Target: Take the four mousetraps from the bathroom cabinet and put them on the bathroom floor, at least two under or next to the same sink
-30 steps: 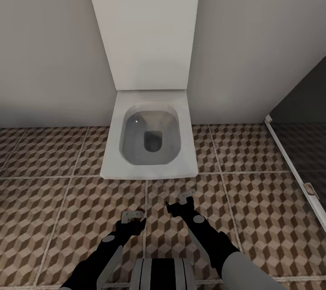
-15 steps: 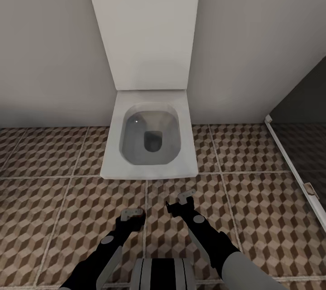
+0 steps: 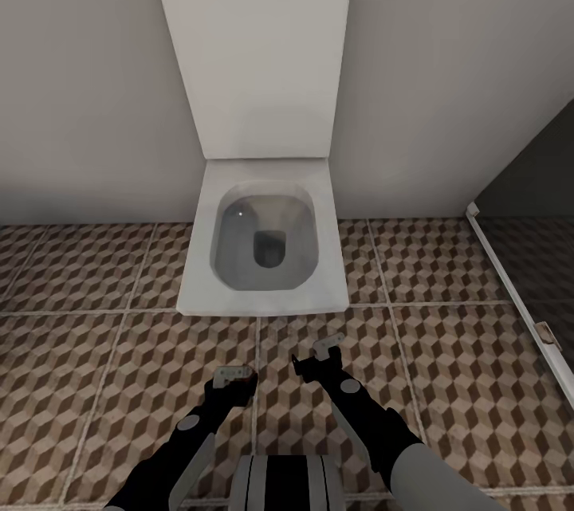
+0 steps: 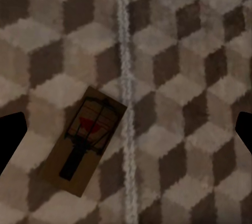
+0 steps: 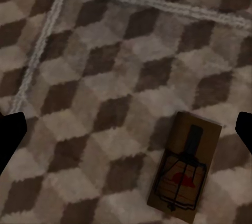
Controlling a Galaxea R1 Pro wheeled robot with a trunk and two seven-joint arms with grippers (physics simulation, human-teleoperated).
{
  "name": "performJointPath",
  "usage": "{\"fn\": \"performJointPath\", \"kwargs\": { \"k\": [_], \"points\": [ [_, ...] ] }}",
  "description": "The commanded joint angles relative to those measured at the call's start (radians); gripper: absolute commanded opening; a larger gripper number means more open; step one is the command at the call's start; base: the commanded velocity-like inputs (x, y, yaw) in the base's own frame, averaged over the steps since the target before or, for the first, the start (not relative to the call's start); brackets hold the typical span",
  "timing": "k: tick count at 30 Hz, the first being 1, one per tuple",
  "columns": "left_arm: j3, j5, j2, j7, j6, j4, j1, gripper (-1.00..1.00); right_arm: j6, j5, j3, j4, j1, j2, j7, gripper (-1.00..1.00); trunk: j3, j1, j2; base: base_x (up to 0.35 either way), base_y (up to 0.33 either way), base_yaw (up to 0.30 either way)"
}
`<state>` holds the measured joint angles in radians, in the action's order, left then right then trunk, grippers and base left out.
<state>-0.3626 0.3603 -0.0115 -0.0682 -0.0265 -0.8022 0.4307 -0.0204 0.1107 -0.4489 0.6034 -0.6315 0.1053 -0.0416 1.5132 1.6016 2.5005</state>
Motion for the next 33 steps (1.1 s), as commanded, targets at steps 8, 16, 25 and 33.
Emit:
{"fn": "performJointPath", "kwargs": {
  "k": [8, 16, 25, 33],
  "points": [
    [-0.005, 0.009, 0.002, -0.007, -0.003, 0.0, 0.0, 1.0, -0.001, 0.01, -0.005, 0.001, -0.001, -0.001, -0.004, 1.0, 0.001, 0.0, 0.0, -0.211, 0.0, 0.0],
    [-0.006, 0.009, 0.002, -0.007, -0.003, 0.0, 0.0, 1.0, -0.002, 0.01, -0.005, 0.001, -0.001, -0.001, -0.004, 1.0, 0.001, 0.0, 0.0, -0.327, 0.0, 0.0],
    [-0.006, 0.009, 0.004, -0.007, -0.003, 0.0, 0.0, 1.0, -0.002, 0.01, -0.005, 0.001, -0.001, -0.001, -0.004, 1.0, 0.001, 0.0, 0.0, -0.335, 0.0, 0.0],
    [-0.006, 0.009, 0.005, -0.007, -0.003, 0.002, 0.0, 1.0, -0.002, 0.01, -0.005, 0.001, -0.001, 0.0, -0.004, 1.0, 0.001, 0.0, 0.0, -0.336, 0.0, 0.0]
  ]
}}
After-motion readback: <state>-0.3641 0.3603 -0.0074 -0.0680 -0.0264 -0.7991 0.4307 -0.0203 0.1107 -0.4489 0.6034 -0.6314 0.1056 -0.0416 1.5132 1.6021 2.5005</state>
